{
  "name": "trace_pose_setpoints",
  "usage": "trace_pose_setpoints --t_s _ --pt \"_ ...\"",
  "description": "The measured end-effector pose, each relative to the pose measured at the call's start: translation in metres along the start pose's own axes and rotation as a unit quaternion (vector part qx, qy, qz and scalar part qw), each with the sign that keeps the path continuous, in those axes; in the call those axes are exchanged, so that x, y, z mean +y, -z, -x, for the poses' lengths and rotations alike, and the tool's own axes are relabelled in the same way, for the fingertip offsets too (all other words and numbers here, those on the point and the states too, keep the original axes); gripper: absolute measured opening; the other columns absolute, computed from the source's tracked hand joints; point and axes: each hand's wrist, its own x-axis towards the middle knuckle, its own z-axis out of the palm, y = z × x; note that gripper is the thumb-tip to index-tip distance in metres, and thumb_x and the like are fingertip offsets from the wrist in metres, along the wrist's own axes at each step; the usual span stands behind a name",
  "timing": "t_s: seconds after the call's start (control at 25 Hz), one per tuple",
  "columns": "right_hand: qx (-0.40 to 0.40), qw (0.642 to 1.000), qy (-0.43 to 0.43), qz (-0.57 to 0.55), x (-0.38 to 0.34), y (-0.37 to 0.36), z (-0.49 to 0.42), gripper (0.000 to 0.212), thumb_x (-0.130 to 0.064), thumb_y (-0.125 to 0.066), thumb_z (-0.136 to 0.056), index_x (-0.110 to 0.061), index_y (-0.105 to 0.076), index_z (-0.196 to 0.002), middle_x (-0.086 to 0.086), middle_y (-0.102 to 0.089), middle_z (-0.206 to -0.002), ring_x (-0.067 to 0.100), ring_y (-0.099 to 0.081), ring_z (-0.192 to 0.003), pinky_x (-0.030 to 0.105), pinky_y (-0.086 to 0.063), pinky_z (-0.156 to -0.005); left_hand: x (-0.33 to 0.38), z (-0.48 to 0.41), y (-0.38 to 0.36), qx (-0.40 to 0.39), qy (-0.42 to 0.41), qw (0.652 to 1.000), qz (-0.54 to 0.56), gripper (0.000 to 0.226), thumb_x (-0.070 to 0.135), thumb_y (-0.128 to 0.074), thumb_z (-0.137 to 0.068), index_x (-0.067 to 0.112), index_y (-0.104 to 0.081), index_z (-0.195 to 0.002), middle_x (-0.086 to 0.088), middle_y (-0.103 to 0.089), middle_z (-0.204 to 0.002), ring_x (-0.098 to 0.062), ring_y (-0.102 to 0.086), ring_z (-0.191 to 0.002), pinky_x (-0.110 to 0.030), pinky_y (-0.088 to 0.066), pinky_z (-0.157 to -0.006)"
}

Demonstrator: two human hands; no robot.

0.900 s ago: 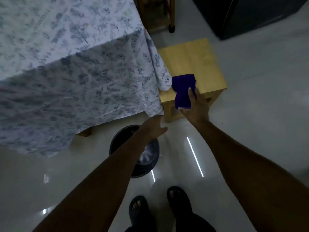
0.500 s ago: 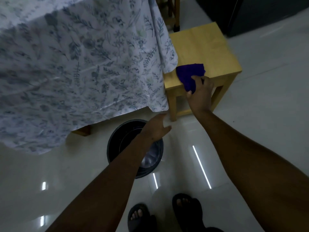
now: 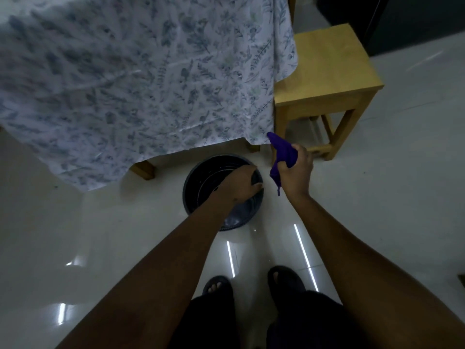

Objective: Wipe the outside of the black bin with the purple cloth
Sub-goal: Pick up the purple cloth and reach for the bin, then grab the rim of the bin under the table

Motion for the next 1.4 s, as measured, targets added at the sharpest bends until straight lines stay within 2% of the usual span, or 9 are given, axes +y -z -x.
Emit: trace_pose_setpoints --t_s 0.28,0.44,0.6,0.76,0.88,1.04,1.2,1.28,1.4 --pt "-0.088 0.990 -0.110 -0.008 0.079 -0.041 0.013 0.065 -0.027 -0.053 -0.067 -0.020 -0.049 -0.132 0.012 -0.052 -0.128 0.029 -0.056 -0.114 0.043 -0.055 -0.090 -0.063 -0.004 -0.072 -0.087 0.033 0.995 0.029 0.052 0.037 -0.055 -0.093 0.007 -0.049 -0.135 -0.014 -0.056 -0.134 -0.029 -0.051 -0.123 -0.035 -0.041 -0.104" --pt "-0.118 0.978 -0.166 -0.040 0.113 -0.052 0.007 0.067 -0.003 -0.050 -0.083 -0.014 -0.034 -0.147 0.010 -0.051 -0.133 0.023 -0.058 -0.112 0.010 -0.053 -0.069 -0.102 -0.013 -0.122 -0.154 0.002 0.988 -0.012 0.054 0.037 -0.059 -0.091 0.003 -0.051 -0.133 -0.017 -0.059 -0.129 -0.031 -0.055 -0.118 -0.037 -0.045 -0.101" --pt "-0.138 0.975 -0.162 -0.068 0.118 -0.060 0.005 0.053 0.004 -0.048 -0.084 -0.009 -0.046 -0.136 0.007 -0.061 -0.103 0.019 -0.061 -0.087 0.012 -0.050 -0.059 -0.104 -0.024 -0.133 -0.106 -0.008 0.989 -0.099 0.031 0.006 -0.040 -0.091 0.003 -0.065 -0.109 -0.018 -0.070 -0.092 -0.031 -0.066 -0.080 -0.035 -0.054 -0.072" --pt "-0.175 0.967 -0.155 -0.101 0.107 -0.068 0.007 0.061 -0.006 -0.052 -0.089 -0.022 -0.034 -0.145 -0.003 -0.050 -0.128 0.011 -0.058 -0.106 0.014 -0.051 -0.068 -0.105 -0.026 -0.098 0.012 -0.035 0.997 -0.074 0.033 0.008 -0.040 -0.096 0.001 -0.041 -0.128 -0.022 -0.069 -0.100 -0.038 -0.068 -0.085 -0.038 -0.049 -0.068" --pt "-0.209 0.962 -0.132 -0.116 0.092 -0.067 0.008 0.062 -0.014 -0.053 -0.091 -0.034 -0.031 -0.145 -0.004 -0.041 -0.144 0.014 -0.051 -0.122 0.021 -0.052 -0.077 -0.114 -0.018 -0.069 0.088 0.037 0.994 0.052 0.025 0.024 -0.038 -0.101 0.009 -0.045 -0.121 -0.009 -0.067 -0.093 -0.022 -0.066 -0.080 -0.027 -0.045 -0.066" --pt "-0.237 0.955 -0.110 -0.141 0.081 -0.067 0.013 0.057 -0.017 -0.054 -0.091 -0.039 -0.038 -0.142 -0.005 -0.046 -0.139 0.011 -0.056 -0.116 0.024 -0.055 -0.080 -0.142 -0.003 -0.063 0.192 0.058 0.971 0.133 0.024 0.028 -0.039 -0.101 0.010 -0.052 -0.109 -0.001 -0.062 -0.091 -0.015 -0.060 -0.078 -0.024 -0.046 -0.068" --pt "-0.326 0.944 -0.029 0.034 0.100 -0.084 0.026 0.060 -0.014 -0.059 -0.085 -0.031 -0.041 -0.140 0.003 -0.042 -0.138 0.020 -0.046 -0.125 0.028 -0.040 -0.100 -0.168 0.006 -0.094 0.195 0.112 0.938 0.263 0.027 0.030 -0.041 -0.101 0.010 -0.058 -0.108 0.000 -0.065 -0.093 -0.012 -0.062 -0.081 -0.005 -0.045 -0.063" --pt "-0.376 0.903 0.043 0.202 0.117 -0.094 0.041 0.071 -0.031 -0.059 -0.075 -0.026 -0.039 -0.143 0.008 -0.036 -0.142 0.026 -0.035 -0.132 0.030 -0.031 -0.104 -0.176 0.008 -0.106 0.190 0.134 0.925 0.302 0.027 0.030 -0.041 -0.100 0.009 -0.059 -0.102 0.001 -0.064 -0.088 -0.011 -0.061 -0.077 -0.005 -0.044 -0.060" --pt "-0.311 0.869 0.174 0.345 0.131 -0.113 0.050 0.078 -0.054 -0.058 -0.076 -0.019 -0.039 -0.142 0.010 -0.029 -0.151 0.029 -0.024 -0.141 0.049 -0.028 -0.111 -0.187 0.003 -0.110 0.194 0.130 0.915 0.330 0.026 0.030 -0.043 -0.100 0.010 -0.060 -0.099 -0.001 -0.066 -0.086 -0.009 -0.063 -0.074 -0.011 -0.046 -0.060"
